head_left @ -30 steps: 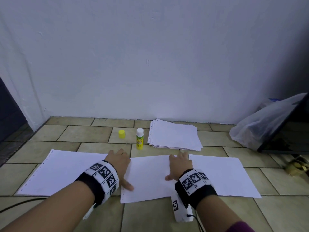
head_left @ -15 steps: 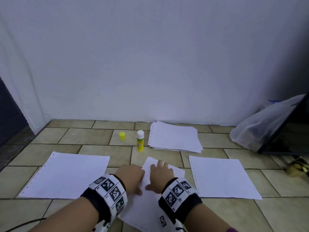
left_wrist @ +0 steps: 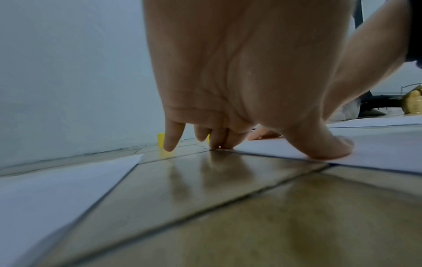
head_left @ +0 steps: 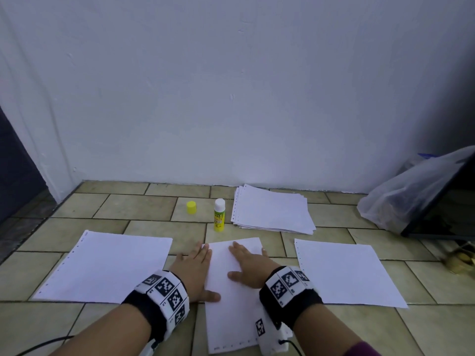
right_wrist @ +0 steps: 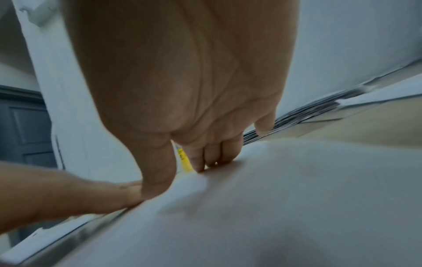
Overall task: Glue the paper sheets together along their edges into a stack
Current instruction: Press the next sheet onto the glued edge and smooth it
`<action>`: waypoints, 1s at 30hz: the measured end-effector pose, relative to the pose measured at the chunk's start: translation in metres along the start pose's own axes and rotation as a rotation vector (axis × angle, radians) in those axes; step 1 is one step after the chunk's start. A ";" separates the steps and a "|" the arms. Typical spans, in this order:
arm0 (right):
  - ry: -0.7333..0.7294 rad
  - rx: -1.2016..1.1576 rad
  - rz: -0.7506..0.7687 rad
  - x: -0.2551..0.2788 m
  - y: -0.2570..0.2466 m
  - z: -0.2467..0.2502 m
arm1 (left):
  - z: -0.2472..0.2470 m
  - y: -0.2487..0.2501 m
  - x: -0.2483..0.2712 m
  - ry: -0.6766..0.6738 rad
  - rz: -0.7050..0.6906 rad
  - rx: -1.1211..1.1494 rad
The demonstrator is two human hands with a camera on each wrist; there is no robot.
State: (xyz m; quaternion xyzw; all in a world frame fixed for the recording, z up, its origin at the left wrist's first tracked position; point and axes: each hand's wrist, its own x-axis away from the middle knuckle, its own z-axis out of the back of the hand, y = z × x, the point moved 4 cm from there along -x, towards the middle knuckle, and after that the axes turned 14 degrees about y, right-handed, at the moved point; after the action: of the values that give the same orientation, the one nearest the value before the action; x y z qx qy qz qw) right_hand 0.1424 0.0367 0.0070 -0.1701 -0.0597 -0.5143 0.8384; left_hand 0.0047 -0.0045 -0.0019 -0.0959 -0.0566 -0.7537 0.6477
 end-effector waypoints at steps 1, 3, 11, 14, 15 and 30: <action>0.009 -0.013 -0.028 0.001 0.007 0.002 | 0.000 0.000 0.000 -0.003 -0.003 0.007; 0.037 -0.037 -0.078 0.002 0.016 0.004 | 0.000 -0.001 0.000 -0.008 -0.006 0.006; 0.112 0.019 -0.103 0.000 0.006 0.002 | 0.017 -0.004 0.000 0.102 0.012 -0.016; 0.146 0.191 -0.075 0.004 -0.008 0.003 | 0.030 0.000 0.001 0.192 0.025 -0.024; 0.158 0.230 -0.072 0.005 -0.014 0.003 | 0.030 0.002 0.002 0.201 0.017 0.021; 0.042 0.014 0.136 0.011 -0.068 -0.008 | 0.008 -0.015 0.004 0.051 -0.008 0.106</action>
State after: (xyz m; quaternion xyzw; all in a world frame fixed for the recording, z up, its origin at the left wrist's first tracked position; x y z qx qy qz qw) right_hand 0.0864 -0.0032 0.0179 -0.1571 -0.0340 -0.4594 0.8736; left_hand -0.0104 -0.0040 0.0074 -0.0421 -0.0801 -0.7545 0.6501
